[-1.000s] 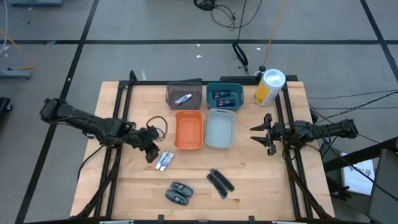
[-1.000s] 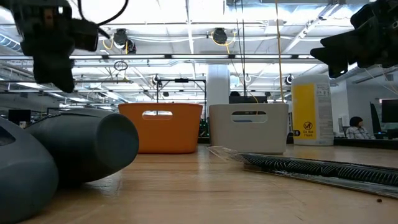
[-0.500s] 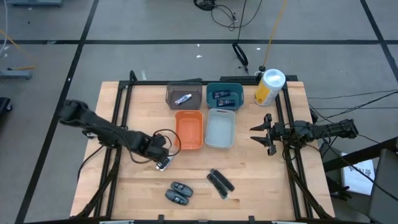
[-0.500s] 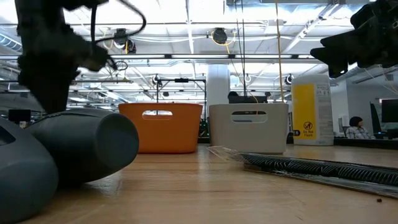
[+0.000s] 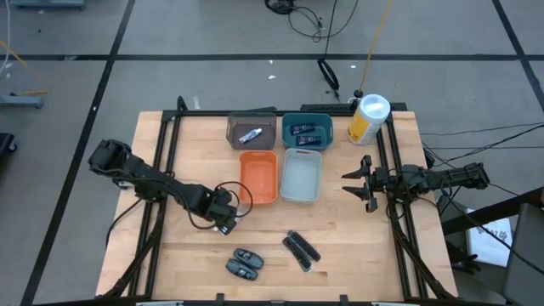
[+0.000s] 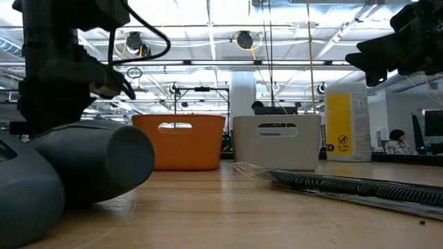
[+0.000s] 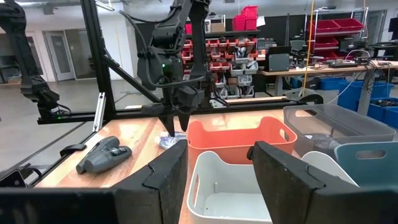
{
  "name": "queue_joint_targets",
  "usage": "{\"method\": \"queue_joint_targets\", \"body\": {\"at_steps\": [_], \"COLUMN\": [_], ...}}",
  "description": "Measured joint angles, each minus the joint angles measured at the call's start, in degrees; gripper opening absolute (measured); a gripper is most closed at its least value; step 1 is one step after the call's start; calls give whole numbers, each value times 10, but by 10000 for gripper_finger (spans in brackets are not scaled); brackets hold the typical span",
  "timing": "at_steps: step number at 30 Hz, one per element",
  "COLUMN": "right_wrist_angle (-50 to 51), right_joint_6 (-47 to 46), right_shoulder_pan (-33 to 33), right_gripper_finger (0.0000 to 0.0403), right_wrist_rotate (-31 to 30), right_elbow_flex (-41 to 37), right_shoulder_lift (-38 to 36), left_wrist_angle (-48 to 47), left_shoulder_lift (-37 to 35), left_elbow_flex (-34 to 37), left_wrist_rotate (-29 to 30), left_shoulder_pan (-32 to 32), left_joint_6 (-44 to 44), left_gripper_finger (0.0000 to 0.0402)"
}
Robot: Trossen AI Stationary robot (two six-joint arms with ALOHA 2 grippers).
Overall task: Pick & Place Travel size toiletries
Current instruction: Put the left white toothpaste into the black transparent bin
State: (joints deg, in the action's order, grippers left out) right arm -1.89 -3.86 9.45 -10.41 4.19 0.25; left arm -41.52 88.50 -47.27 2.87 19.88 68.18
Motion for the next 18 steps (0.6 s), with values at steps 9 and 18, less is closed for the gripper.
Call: {"method": "queue_joint_targets", "body": {"at_steps": [9,18], "right_wrist_angle": [0,0], "right_joint_6": [0,0], "right_shoulder_pan": [0,0], "right_gripper_finger": [171,171], "right_wrist_rotate": [1,1], "right_elbow_flex": [0,0], "right_shoulder_lift": [0,0], "left_wrist_angle": [-2,-24], "left_shoulder_lift": [64,68], "left_elbow_flex": [-2,-2], "left_wrist_rotate": [-27,-8], "left_shoulder_pan": [3,4], "left_joint_6": [12,-25], "left_gripper_finger": [212,186]}}
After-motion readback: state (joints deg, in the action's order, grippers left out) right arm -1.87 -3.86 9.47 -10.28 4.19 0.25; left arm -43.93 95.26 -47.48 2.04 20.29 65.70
